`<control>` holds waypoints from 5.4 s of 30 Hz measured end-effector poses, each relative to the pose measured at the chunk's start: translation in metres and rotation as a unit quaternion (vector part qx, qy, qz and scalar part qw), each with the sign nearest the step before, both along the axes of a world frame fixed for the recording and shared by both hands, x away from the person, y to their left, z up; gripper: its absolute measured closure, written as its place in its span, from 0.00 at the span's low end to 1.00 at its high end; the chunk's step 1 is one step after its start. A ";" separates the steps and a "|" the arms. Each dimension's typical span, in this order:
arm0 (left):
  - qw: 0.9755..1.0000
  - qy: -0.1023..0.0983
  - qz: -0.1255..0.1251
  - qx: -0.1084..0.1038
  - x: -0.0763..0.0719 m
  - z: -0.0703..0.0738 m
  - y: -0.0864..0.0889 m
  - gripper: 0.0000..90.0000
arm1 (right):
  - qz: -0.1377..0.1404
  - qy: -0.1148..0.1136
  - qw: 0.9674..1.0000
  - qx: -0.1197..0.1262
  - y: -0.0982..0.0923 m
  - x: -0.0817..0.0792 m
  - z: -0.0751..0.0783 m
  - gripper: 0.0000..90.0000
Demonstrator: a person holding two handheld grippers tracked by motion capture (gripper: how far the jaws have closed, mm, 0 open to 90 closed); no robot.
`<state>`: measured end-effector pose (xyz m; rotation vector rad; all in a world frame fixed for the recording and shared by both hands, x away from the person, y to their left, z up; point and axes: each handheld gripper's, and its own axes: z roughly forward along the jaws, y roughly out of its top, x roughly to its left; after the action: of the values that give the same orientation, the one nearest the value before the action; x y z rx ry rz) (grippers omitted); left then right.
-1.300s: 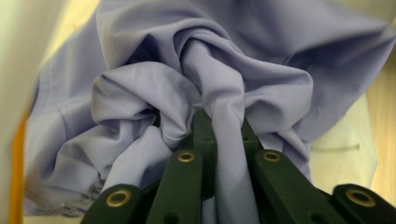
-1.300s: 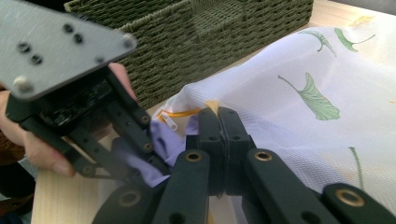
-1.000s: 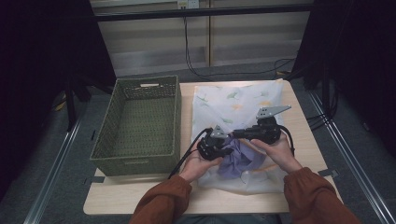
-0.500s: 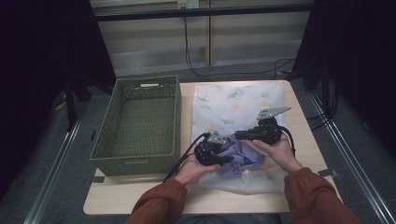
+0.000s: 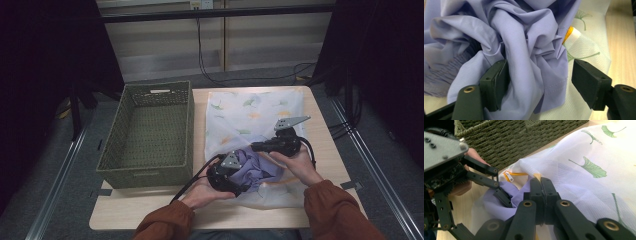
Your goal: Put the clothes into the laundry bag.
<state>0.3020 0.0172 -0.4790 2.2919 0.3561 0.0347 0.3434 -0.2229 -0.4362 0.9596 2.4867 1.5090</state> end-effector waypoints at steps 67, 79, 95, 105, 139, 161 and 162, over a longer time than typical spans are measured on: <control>0.985 -0.009 0.167 -0.040 0.066 -0.001 -0.031 0.92 | 0.017 0.002 1.000 0.020 0.006 -0.007 0.015 1.00; 0.991 -0.001 0.128 -0.028 0.056 -0.005 -0.023 0.74 | -0.001 0.012 1.000 0.014 -0.005 0.000 0.006 1.00; 0.996 -0.021 0.082 -0.008 0.035 0.014 0.008 0.52 | 0.000 0.014 1.000 0.013 -0.006 0.000 0.004 0.99; 0.995 -0.026 0.078 0.049 0.033 -0.005 0.003 0.31 | 0.003 0.016 1.000 0.005 -0.004 -0.001 0.001 0.99; 0.985 -0.035 0.167 0.013 0.058 -0.012 -0.042 0.95 | 0.025 0.022 0.999 -0.002 0.003 -0.014 0.002 1.00; 0.991 -0.020 0.129 0.010 0.038 -0.002 -0.029 0.51 | 0.007 0.026 1.000 0.003 -0.008 -0.006 -0.003 1.00; 0.992 -0.022 0.124 0.016 0.038 -0.001 -0.027 0.51 | 0.006 0.025 1.000 0.004 -0.009 -0.005 -0.003 0.99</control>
<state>0.3398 -0.0101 -0.4797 2.2626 0.6190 0.2183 0.3379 -0.2315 -0.4393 0.9988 2.5273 1.5178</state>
